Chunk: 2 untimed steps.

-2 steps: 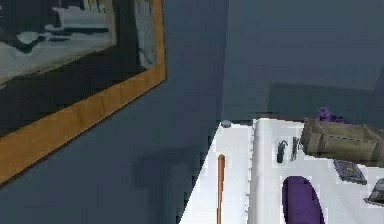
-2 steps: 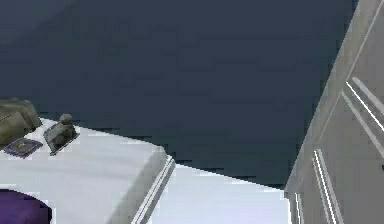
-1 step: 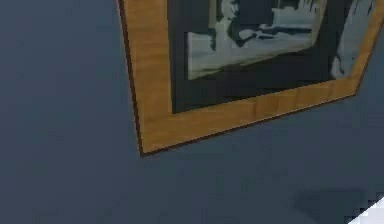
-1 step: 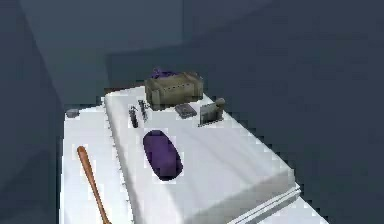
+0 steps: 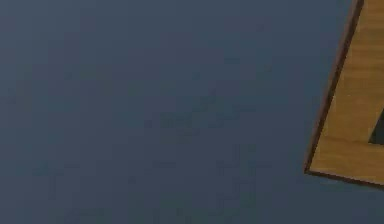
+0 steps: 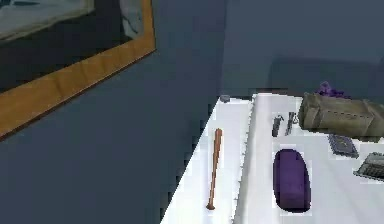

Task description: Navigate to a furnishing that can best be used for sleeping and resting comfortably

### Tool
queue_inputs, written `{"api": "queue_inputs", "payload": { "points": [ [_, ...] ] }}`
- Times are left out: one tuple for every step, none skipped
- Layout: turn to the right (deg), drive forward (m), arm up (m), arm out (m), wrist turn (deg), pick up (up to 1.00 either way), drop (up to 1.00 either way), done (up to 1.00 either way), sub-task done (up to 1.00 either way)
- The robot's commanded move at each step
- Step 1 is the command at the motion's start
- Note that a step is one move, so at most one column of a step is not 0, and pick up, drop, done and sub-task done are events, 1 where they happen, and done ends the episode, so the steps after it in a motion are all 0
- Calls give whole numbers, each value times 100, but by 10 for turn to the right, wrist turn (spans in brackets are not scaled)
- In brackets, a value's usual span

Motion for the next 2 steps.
{"api": "queue_inputs", "payload": {
  "points": [
    [-450,0,0,0,0,0,0,0,0],
    [-330,0,0,0,0,0,0,0,0]
  ]
}}
